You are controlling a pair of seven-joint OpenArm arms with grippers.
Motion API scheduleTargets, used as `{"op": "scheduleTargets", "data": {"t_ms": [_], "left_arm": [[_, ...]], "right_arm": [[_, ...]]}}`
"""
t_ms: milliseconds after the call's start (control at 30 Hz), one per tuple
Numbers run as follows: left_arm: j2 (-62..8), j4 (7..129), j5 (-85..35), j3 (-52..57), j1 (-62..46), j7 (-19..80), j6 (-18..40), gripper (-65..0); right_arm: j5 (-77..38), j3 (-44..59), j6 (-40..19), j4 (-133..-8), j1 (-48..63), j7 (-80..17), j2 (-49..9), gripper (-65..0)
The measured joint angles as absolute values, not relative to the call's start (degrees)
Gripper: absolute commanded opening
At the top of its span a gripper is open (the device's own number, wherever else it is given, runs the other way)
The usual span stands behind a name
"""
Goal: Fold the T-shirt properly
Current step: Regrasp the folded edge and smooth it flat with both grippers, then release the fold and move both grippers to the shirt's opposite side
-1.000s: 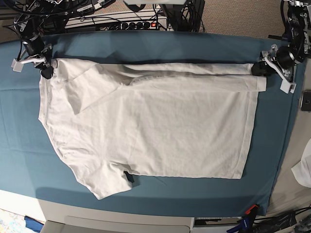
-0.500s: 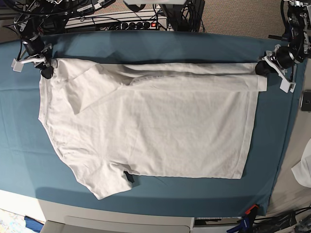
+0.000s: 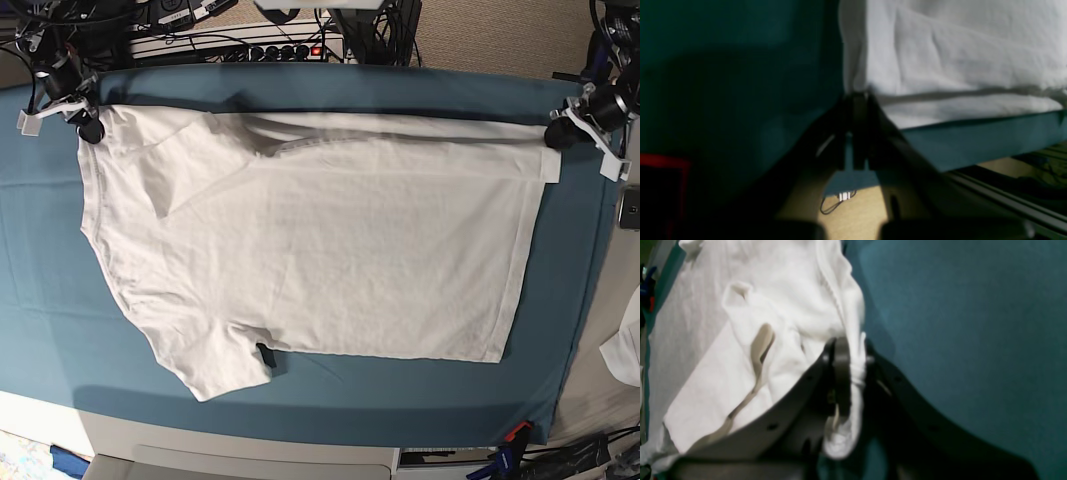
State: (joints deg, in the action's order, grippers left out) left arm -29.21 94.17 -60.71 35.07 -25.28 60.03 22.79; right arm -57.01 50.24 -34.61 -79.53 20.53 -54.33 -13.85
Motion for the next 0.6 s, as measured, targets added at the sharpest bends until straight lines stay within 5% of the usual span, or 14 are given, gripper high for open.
{"op": "scheduleTargets", "data": {"t_ms": [600], "left_arm": [[-29.2,94.4,-61.6,35.1,-30.6,61.4,23.8,-65.0]], "right_arm": [[-61.6,50.5,-35.6,-80.0,29.5,-53.7,-15.5,-65.0]]}}
